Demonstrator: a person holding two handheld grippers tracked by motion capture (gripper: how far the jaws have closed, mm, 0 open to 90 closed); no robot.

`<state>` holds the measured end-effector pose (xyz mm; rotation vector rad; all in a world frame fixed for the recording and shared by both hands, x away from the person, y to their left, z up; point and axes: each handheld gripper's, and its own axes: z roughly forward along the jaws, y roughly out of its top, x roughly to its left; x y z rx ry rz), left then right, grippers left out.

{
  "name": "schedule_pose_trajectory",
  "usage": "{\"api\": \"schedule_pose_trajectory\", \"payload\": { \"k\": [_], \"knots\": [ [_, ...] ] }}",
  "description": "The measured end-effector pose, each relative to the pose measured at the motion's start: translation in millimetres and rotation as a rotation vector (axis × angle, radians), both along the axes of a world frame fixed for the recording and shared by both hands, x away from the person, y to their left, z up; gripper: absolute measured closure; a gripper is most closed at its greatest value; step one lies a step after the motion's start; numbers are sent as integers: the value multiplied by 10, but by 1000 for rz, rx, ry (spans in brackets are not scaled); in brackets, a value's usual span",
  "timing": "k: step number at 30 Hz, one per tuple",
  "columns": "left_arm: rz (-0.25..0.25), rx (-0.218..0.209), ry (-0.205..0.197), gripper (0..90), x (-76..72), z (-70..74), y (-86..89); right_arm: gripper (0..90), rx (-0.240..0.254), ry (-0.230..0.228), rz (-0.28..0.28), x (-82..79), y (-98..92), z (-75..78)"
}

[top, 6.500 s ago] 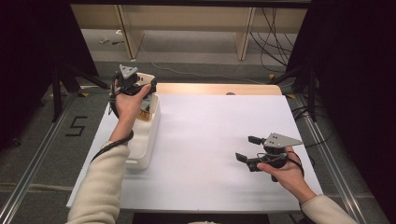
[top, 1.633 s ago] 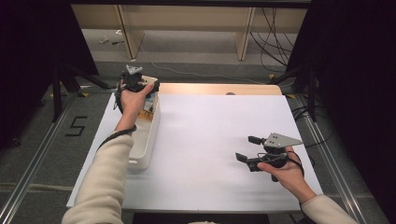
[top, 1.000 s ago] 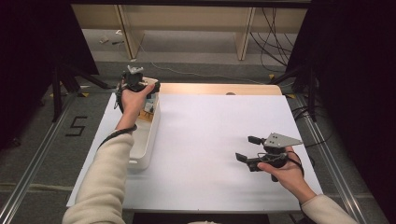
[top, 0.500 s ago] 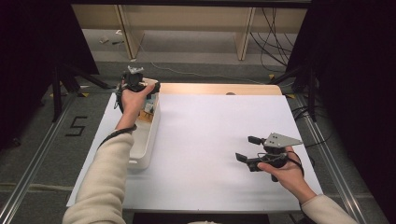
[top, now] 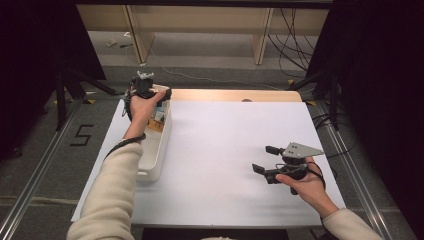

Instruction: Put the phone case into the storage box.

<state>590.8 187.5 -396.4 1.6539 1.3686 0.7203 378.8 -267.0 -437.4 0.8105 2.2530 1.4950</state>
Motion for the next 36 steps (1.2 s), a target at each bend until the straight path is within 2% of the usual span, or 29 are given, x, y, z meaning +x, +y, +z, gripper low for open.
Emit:
{"api": "schedule_pose_trajectory", "payload": {
  "k": [24,29,36],
  "knots": [
    [-16,-3,13,98,-11,0,30,156,0,-2,1,-2,0,3],
    [7,-8,-1,99,-28,5,50,155,1,-2,1,-2,2,3],
    [33,6,-13,99,-19,-10,26,155,0,-2,1,-3,2,4]
  ]
}}
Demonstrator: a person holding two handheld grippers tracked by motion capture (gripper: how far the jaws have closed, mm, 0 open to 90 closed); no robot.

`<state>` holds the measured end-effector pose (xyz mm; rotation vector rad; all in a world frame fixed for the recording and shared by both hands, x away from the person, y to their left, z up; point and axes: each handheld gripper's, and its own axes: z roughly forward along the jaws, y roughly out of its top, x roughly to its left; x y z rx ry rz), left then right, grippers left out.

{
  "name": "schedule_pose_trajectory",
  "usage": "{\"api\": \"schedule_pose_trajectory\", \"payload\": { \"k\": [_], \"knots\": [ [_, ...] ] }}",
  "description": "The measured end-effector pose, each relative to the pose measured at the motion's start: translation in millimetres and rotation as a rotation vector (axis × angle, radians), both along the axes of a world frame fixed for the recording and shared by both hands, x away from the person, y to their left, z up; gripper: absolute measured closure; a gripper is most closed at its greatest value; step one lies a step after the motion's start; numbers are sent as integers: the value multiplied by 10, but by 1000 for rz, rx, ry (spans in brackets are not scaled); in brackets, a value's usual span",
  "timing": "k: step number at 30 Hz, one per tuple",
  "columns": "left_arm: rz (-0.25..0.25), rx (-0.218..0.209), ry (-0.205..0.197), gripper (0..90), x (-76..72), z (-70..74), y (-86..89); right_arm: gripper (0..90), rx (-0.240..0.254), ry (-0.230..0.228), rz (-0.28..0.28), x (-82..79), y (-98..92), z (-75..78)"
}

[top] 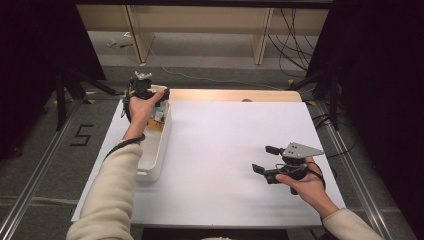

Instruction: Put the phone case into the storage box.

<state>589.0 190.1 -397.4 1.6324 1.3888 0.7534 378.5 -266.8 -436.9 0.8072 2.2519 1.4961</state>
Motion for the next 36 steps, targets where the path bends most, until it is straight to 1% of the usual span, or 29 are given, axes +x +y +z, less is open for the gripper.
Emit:
{"api": "schedule_pose_trajectory", "payload": {
  "k": [10,17,26,34,36],
  "knots": [
    [9,14,14,97,29,-44,-30,156,2,-1,0,0,-4,2],
    [6,38,19,95,33,-52,-38,155,1,-1,0,-1,-2,2],
    [2,41,22,93,34,-53,-35,155,1,-1,0,-1,-2,1],
    [6,36,32,87,39,-46,-20,155,1,-1,1,-2,0,1],
    [10,42,39,83,43,-51,-15,155,-1,1,2,-2,-1,2]
  ]
}}
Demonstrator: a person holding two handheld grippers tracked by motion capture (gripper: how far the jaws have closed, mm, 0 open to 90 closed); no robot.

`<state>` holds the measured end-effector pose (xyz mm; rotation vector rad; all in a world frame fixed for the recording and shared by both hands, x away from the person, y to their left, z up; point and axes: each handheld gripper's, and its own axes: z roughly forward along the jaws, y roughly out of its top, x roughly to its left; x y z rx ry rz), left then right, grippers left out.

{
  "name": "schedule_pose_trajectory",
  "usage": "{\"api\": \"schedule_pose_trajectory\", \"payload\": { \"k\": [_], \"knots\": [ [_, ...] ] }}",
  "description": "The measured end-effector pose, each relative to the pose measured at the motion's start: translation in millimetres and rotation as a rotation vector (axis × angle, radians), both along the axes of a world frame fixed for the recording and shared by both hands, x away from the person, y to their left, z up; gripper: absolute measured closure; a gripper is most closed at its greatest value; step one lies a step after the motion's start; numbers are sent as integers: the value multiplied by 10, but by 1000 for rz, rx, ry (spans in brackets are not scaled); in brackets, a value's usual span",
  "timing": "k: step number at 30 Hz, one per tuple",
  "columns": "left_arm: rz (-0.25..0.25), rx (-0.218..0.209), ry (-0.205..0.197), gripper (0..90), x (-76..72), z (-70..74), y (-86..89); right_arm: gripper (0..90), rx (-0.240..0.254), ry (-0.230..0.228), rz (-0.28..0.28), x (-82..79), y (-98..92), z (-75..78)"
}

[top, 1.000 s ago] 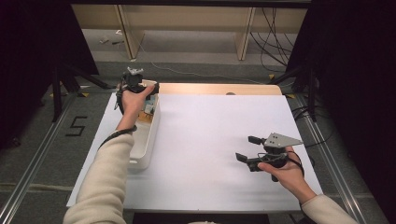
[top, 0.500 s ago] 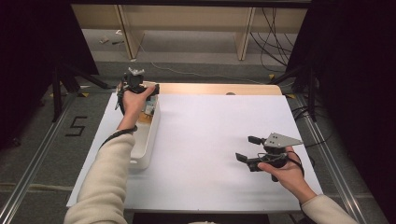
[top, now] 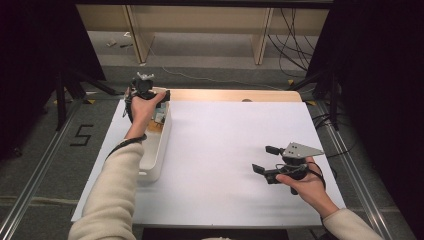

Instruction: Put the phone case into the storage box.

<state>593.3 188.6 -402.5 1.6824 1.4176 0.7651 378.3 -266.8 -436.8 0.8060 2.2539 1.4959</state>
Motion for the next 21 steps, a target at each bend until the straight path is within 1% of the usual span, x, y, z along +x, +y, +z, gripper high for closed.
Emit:
{"api": "schedule_pose_trajectory", "payload": {
  "k": [1,3,9,18,21],
  "knots": [
    [1,6,4,78,2,-7,5,155,0,0,0,1,0,-1],
    [0,-3,12,70,6,-23,19,156,0,0,0,1,1,-2],
    [-1,-2,18,51,6,-43,38,155,0,1,1,6,1,-4],
    [-24,-32,18,1,-6,-5,33,155,1,3,2,8,2,-4],
    [-26,-34,18,0,-17,12,30,156,1,3,2,8,3,-4]
  ]
}}
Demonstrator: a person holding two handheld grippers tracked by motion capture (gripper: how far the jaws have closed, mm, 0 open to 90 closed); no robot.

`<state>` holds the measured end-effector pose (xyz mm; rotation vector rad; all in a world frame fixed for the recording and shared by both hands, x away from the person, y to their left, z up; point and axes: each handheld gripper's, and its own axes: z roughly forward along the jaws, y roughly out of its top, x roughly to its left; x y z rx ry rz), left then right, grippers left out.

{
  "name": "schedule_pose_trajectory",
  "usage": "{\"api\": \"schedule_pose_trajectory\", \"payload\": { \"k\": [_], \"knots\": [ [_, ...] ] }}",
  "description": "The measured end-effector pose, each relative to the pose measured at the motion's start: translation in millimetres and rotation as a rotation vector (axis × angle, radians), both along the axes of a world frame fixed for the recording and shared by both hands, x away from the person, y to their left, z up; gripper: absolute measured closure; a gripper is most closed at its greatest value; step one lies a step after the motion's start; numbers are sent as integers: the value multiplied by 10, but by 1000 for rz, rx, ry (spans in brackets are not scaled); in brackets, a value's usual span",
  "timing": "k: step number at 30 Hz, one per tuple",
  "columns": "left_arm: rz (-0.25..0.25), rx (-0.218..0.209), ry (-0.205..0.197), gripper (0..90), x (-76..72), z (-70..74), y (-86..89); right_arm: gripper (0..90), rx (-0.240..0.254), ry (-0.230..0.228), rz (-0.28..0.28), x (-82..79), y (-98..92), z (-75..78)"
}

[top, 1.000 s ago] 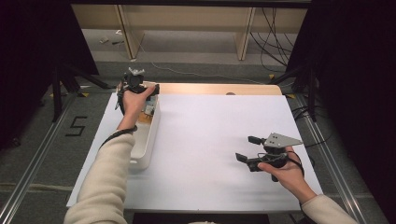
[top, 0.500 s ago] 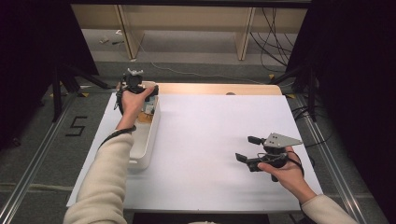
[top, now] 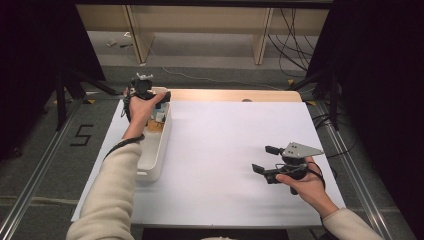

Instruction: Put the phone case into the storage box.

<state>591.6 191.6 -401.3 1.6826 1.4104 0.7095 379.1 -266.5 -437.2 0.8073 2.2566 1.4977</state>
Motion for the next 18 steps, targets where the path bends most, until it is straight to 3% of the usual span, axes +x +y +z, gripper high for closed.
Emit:
{"api": "schedule_pose_trajectory", "payload": {
  "k": [18],
  "knots": [
    [-25,-14,-47,0,-75,226,-3,155,-1,1,0,4,4,-2]
  ]
}}
